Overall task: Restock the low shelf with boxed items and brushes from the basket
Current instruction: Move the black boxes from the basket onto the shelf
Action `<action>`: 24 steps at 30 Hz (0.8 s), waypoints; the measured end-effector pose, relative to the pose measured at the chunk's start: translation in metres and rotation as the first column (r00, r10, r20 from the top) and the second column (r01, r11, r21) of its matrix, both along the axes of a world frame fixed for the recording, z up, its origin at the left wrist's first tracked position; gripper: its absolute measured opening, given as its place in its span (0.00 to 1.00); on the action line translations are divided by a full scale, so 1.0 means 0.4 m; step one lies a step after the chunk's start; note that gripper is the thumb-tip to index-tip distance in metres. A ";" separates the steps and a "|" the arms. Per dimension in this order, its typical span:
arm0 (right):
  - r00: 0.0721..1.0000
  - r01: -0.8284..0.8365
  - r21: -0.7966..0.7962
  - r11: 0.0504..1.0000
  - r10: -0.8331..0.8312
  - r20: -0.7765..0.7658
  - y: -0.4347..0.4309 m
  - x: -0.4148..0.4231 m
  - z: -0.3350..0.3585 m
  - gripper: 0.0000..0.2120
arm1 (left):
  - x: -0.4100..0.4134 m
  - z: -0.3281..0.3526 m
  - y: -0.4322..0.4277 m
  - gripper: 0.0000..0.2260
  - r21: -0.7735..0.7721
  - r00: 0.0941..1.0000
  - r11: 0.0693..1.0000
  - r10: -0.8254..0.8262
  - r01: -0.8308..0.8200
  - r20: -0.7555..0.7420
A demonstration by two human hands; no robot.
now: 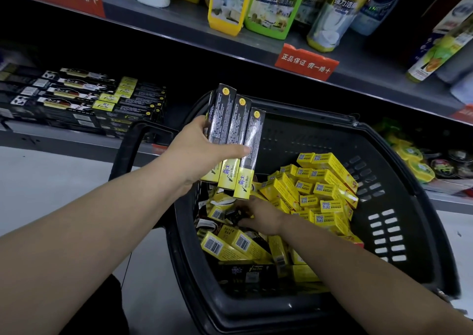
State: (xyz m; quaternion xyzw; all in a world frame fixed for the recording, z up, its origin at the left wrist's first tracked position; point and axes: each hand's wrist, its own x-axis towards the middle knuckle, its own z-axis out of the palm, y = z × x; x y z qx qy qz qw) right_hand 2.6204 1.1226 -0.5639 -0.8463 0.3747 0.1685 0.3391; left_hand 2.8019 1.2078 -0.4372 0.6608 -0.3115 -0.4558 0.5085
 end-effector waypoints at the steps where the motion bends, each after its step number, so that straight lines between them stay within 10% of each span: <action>1: 0.997 0.048 0.014 0.999 -0.048 0.058 -0.005 0.008 0.026 0.19 | 0.005 0.003 0.001 0.38 0.002 1.000 1.000 0.007 -0.007 -0.020; 5: 0.818 0.305 0.267 0.914 -0.395 0.419 -0.049 0.038 0.202 0.04 | 0.048 0.033 0.013 0.28 0.010 0.987 0.997 0.076 -0.075 -0.139; 11: 0.591 0.298 0.509 0.807 -0.575 0.566 -0.069 0.178 0.392 0.23 | 0.119 0.075 0.051 0.28 0.034 0.946 0.993 0.122 -0.117 -0.301; 24: 0.780 0.267 0.485 0.833 -0.482 0.399 -0.074 0.532 0.372 0.14 | 0.411 0.001 0.153 0.19 0.055 0.833 0.900 0.422 -0.432 -0.358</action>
